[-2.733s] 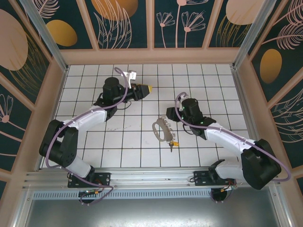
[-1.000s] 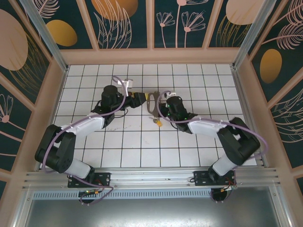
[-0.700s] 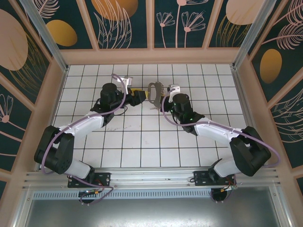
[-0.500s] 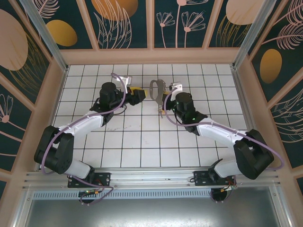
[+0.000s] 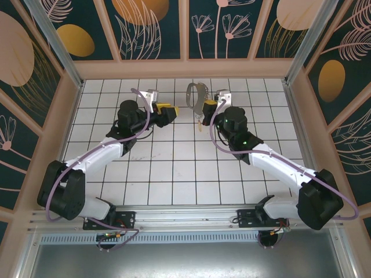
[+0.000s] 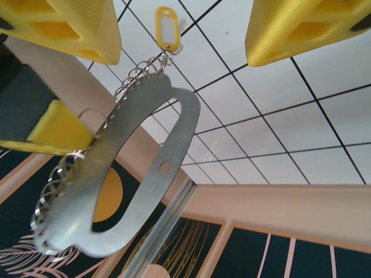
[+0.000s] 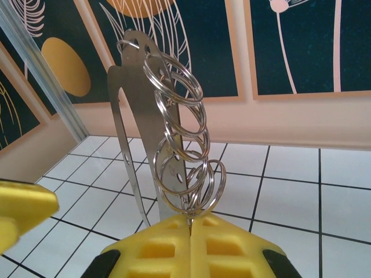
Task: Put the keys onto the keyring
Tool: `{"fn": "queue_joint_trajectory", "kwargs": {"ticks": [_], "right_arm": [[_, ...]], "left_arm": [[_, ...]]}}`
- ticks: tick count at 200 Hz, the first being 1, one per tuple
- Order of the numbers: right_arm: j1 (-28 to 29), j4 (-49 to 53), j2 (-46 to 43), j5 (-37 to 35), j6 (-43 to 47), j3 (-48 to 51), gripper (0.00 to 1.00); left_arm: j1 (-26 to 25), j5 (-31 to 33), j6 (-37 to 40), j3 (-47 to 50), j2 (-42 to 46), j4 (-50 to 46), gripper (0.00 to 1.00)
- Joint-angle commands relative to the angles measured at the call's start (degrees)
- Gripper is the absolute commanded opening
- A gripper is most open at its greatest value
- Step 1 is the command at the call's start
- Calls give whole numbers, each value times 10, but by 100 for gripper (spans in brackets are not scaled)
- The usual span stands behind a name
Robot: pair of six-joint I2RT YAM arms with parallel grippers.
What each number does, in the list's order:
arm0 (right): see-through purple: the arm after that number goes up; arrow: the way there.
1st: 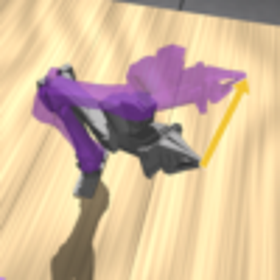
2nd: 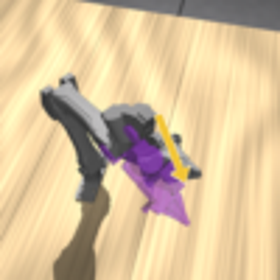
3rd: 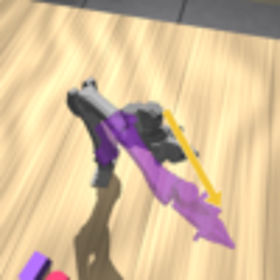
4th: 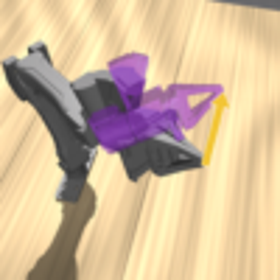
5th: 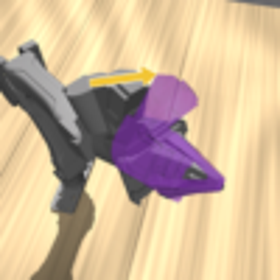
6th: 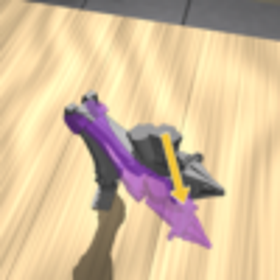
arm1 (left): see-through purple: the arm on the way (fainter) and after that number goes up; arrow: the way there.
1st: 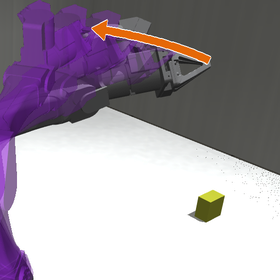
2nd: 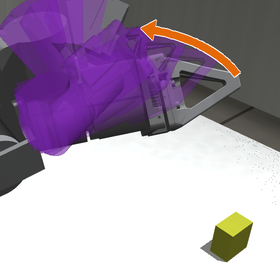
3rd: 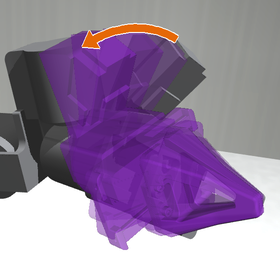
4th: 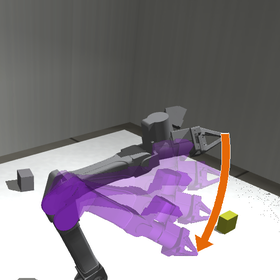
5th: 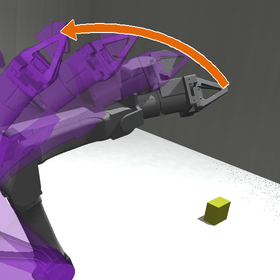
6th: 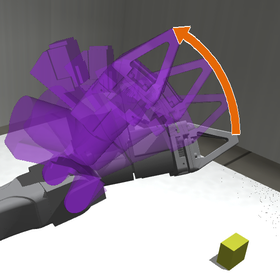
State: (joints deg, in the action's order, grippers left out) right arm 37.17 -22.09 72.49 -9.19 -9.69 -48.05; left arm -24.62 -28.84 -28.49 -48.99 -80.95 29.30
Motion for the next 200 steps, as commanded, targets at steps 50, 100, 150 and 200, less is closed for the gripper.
{"fn": "queue_joint_trajectory", "kwargs": {"ticks": [50,100,150,200], "right_arm": [[7,-9,-6,7,-29,4,0],[18,-5,5,7,-28,-12,0],[19,41,6,6,-13,-76,0],[21,56,27,23,-10,-116,0]], "left_arm": [[12,34,10,-10,58,-13,61],[13,13,18,25,77,11,63],[13,-21,18,79,66,69,63],[13,-3,1,85,63,91,64]]}}
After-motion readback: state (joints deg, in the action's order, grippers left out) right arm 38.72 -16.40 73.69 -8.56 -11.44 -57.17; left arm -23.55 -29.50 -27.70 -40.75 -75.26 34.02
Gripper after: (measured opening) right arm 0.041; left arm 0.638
